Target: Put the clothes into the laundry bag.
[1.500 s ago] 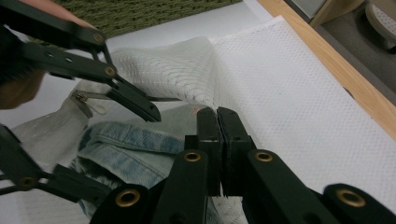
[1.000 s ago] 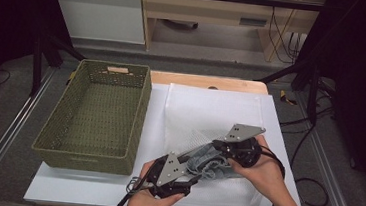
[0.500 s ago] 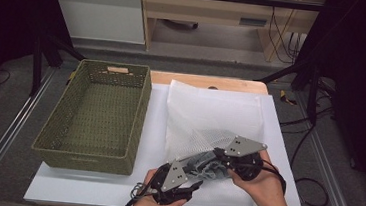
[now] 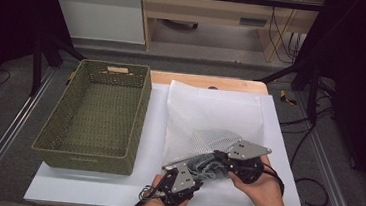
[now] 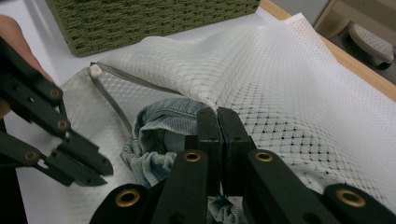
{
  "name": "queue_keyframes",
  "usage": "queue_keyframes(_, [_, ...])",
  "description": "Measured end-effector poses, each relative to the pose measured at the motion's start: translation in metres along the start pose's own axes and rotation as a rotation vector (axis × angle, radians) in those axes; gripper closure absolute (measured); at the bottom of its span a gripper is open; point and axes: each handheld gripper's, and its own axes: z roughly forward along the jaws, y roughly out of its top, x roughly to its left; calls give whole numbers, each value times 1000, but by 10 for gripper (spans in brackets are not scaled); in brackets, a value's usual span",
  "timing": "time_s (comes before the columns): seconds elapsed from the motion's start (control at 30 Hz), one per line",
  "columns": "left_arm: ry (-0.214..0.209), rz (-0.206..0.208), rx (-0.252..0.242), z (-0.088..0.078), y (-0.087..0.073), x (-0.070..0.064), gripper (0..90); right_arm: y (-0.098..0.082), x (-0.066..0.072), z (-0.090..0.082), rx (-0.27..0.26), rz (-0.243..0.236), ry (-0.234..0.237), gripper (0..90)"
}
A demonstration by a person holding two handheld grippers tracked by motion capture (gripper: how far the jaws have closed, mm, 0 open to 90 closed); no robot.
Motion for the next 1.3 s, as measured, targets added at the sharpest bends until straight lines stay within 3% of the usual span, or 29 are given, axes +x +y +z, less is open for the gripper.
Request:
queue_keyframes(0.13, [-10,-29,47,12,0,2,900,0,-1,1,-2,4,1,890])
queue_keyframes(0.27, [8,-34,73,24,3,3,900,-1,-1,2,-1,7,2,890])
queue_keyframes(0.33, [26,-41,68,28,5,6,900,-2,-2,2,5,8,0,890])
queue_keyframes(0.43, [62,-15,78,34,10,7,900,-3,-2,2,8,15,1,891])
queue_keyframes(0.77, [100,-25,92,47,17,19,900,-4,-2,2,13,14,4,891])
queue_keyframes(0.97, [120,-57,78,51,22,28,900,-6,-2,5,37,12,-5,891])
queue_keyframes(1.3, [154,-54,87,55,26,30,900,-14,-1,8,54,15,-10,890])
